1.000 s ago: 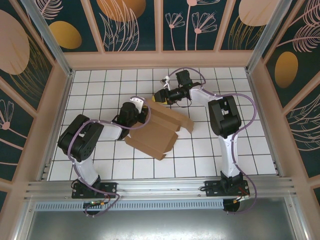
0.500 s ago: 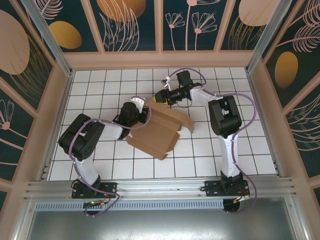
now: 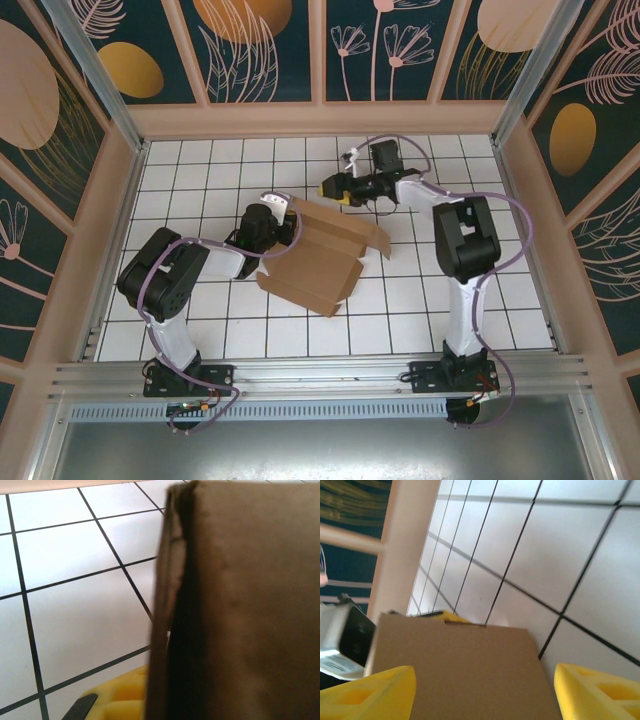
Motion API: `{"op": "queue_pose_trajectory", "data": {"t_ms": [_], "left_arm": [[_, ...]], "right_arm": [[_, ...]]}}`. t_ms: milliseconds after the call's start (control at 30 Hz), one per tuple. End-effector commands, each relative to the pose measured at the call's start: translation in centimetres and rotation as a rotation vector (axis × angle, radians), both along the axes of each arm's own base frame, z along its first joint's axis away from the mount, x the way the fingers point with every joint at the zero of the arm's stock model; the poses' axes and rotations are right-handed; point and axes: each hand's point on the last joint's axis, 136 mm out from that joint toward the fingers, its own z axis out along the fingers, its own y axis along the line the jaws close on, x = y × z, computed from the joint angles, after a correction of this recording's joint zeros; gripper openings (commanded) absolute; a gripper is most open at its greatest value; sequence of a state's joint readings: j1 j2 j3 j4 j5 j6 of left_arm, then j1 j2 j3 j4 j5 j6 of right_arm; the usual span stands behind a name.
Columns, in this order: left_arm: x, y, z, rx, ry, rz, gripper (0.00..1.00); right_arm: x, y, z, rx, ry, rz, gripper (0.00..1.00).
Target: Fold the paper box
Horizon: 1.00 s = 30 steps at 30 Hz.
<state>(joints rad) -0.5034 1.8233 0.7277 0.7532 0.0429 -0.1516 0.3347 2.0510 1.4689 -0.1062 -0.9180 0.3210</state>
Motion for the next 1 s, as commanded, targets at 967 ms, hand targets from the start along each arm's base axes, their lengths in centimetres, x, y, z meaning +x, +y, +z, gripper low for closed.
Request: {"op": "queue_pose_trajectory", "data": {"t_ms": [967], "left_arm": [[2.9,-1.1,11.9,-0.717,0.029,-0.134,0.0]], "right_arm": [[-7.9,-19.6,14.0,0.301,-0.451,-0.636,0.83]]}}
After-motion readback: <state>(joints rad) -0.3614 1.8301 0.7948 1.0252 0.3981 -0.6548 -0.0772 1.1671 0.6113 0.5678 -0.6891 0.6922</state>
